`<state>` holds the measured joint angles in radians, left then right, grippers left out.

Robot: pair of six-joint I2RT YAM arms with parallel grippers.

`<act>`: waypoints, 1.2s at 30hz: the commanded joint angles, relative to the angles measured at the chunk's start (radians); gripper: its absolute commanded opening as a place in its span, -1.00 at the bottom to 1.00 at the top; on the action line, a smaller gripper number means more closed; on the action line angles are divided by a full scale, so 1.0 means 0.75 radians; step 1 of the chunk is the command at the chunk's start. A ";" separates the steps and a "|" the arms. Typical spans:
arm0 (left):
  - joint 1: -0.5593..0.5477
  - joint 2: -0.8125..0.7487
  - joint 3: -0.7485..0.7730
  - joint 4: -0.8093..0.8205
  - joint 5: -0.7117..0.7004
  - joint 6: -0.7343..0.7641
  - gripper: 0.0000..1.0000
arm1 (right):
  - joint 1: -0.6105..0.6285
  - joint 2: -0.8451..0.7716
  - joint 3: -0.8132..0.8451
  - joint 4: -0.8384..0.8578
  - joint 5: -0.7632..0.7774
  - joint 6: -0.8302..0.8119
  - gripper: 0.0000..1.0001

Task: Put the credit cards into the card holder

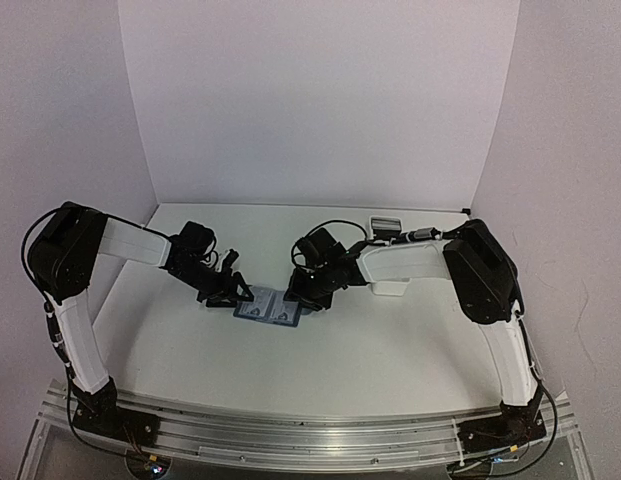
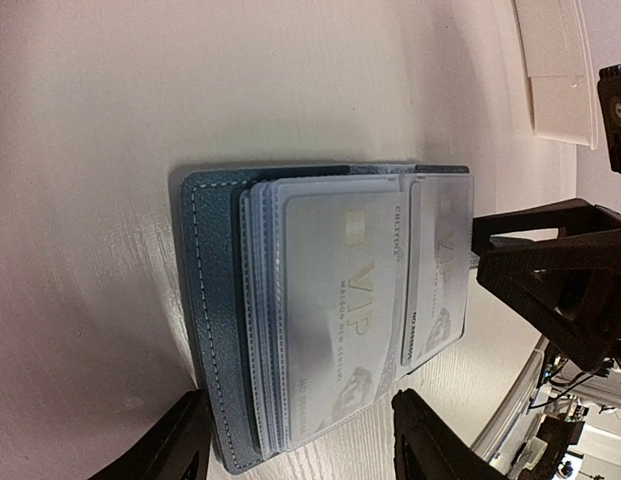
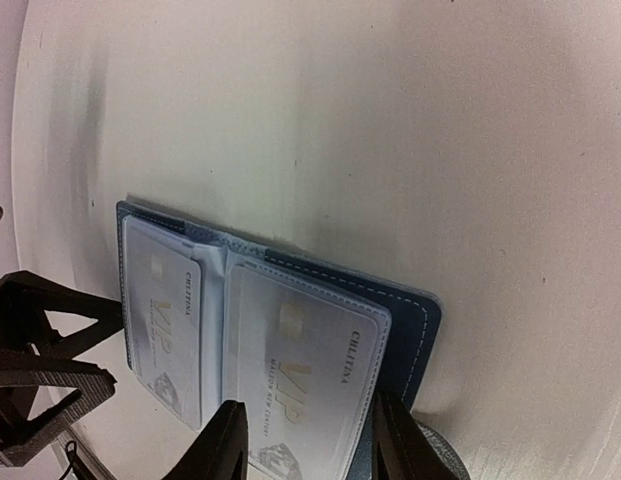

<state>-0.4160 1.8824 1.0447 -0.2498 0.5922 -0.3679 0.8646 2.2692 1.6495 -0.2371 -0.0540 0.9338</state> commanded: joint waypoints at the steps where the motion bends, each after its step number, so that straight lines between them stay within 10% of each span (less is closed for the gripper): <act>1: -0.004 0.003 -0.007 0.033 0.014 -0.002 0.24 | 0.008 0.010 0.063 -0.003 -0.026 0.003 -0.22; 25: -0.005 0.002 0.002 0.045 0.017 0.003 0.24 | 0.033 -0.041 0.124 -0.033 0.009 0.005 -0.21; 36: -0.015 -0.190 0.014 0.084 -0.051 0.366 0.05 | 0.035 -0.013 0.149 -0.001 -0.032 0.016 -0.18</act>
<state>-0.4177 1.8706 1.0465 -0.2458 0.5804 -0.2284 0.8825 2.2696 1.7412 -0.2517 -0.0603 0.9357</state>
